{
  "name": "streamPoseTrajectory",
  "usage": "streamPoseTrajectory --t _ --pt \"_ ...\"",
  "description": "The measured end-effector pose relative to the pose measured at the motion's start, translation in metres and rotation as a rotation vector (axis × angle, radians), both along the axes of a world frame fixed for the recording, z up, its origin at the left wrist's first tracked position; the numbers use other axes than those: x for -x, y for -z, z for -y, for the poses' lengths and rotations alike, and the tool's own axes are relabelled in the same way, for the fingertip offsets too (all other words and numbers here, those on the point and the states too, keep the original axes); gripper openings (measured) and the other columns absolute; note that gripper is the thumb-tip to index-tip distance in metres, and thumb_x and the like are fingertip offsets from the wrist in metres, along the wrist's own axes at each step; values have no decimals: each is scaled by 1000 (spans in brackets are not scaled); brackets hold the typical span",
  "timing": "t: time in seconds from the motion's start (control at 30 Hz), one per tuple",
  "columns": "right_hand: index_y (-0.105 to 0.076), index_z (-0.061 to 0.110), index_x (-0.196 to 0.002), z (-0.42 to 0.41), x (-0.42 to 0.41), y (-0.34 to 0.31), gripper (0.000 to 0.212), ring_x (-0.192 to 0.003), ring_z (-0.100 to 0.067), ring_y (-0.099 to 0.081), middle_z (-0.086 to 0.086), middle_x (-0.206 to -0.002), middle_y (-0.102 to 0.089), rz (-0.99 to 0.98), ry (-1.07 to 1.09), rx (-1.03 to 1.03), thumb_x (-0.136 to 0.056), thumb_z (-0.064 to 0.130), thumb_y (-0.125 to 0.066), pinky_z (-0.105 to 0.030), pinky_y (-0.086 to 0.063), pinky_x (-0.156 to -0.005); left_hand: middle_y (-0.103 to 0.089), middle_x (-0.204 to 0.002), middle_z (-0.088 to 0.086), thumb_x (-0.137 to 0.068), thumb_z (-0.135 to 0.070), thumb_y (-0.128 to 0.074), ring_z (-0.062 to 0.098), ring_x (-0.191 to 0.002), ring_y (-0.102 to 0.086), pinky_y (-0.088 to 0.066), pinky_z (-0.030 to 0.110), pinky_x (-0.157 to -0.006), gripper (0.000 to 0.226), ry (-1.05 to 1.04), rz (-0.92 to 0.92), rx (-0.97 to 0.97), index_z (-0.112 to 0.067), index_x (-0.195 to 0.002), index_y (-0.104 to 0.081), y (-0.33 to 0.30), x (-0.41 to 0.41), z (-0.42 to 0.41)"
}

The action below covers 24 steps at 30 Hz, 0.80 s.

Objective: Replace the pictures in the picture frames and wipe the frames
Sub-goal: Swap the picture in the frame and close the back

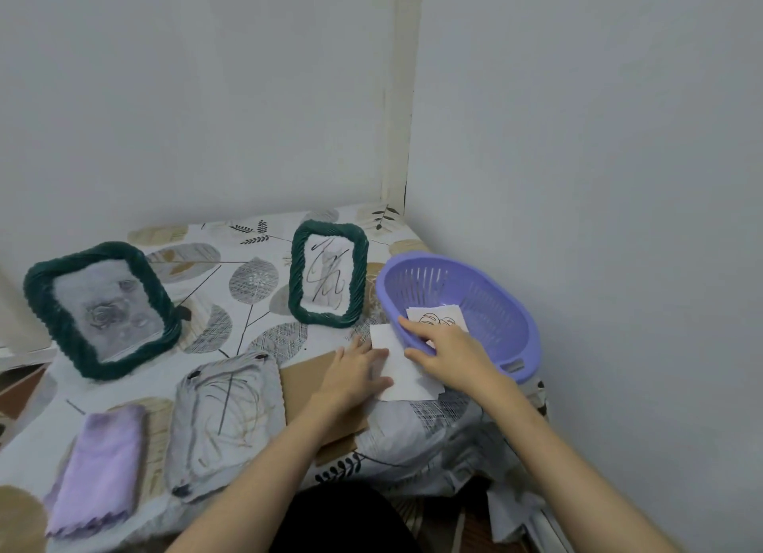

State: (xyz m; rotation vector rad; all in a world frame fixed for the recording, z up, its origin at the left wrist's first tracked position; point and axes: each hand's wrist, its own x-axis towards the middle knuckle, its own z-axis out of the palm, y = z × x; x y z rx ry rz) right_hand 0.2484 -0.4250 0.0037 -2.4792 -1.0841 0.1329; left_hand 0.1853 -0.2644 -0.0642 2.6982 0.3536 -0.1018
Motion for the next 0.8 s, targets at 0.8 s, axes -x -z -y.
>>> streamPoseTrajectory --t 0.8 --pt "-36 8 -96 2 -65 -10 53 -85 -22 -46 -8 -94 -50 -391 460 431 -68 13 -81 -29 -42 -69 -36 -147 0 -71 -40 -76 15 -136 -32 -28 35 -114 81 -180 371 577 -22 -140 -37 -47 0 16"
